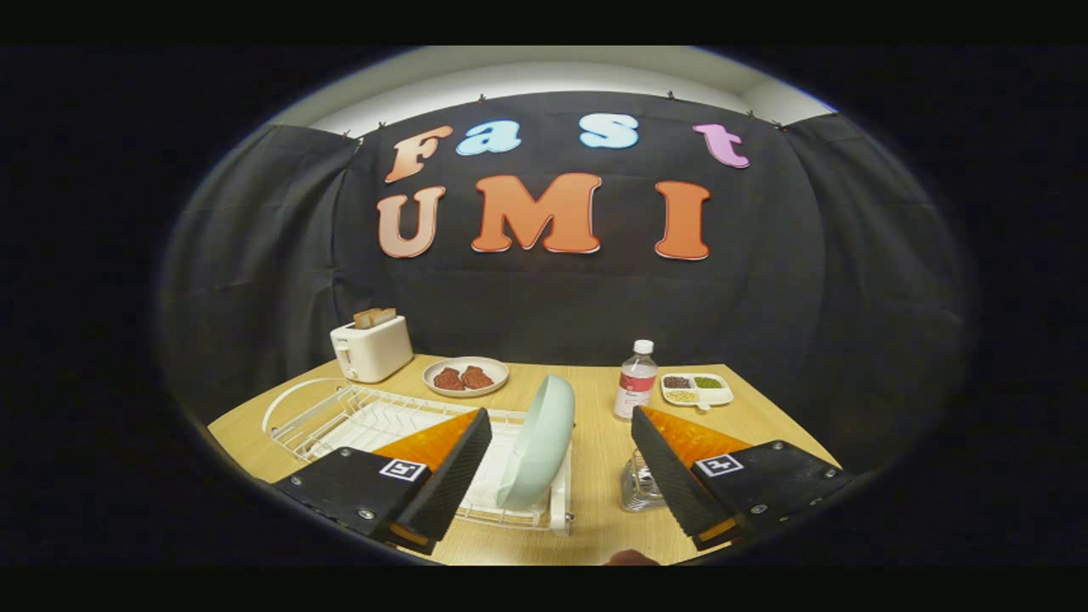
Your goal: Take the plate from the dish rack, then take the spoon from the basket and place it into the plate.
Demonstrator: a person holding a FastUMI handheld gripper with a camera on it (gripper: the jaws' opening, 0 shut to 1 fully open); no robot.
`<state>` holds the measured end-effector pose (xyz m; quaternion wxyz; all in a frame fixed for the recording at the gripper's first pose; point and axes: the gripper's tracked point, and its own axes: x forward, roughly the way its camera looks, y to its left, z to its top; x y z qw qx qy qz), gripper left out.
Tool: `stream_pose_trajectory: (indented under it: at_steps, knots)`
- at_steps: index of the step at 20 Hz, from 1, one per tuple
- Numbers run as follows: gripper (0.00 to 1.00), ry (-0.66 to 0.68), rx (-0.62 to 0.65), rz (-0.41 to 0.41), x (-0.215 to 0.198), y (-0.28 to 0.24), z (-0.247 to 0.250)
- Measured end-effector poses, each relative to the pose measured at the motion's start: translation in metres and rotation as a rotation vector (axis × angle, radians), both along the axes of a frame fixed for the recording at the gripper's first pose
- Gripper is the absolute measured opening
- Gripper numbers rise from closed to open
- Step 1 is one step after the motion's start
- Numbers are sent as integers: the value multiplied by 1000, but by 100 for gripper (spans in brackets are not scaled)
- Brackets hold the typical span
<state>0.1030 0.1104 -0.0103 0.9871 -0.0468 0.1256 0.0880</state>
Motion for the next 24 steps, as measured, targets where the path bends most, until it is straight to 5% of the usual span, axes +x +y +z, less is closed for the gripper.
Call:
stream_pose_trajectory:
  at_steps: [11, 13, 17, 24]
  knots:
    - [97, 266, 20, -51, 40, 15, -74]
    - [90, 296, 9, -54, 38, 19, -83]
    - [43, 310, -42, -125, 40, 10, -88]
    - [32, 305, -119, -232, 40, 5, -79]
